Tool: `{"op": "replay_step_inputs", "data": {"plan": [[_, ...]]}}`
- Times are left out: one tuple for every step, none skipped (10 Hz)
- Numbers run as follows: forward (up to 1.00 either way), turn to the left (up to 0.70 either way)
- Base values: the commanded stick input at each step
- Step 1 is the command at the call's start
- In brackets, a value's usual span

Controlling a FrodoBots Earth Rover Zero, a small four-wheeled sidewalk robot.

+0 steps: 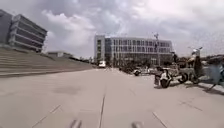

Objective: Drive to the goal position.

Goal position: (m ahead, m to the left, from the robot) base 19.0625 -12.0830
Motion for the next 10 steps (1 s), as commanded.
{"op": "replay_step_inputs", "data": {"plan": [[0.85,0.24],[0.85,0.1],[0.85,0.0],[0.85,0.0],[0.85,0.0],[0.85,0.0],[0.85,0.0],[0.85,0.0],[0.85,0.0],[0.73,0.0]]}}
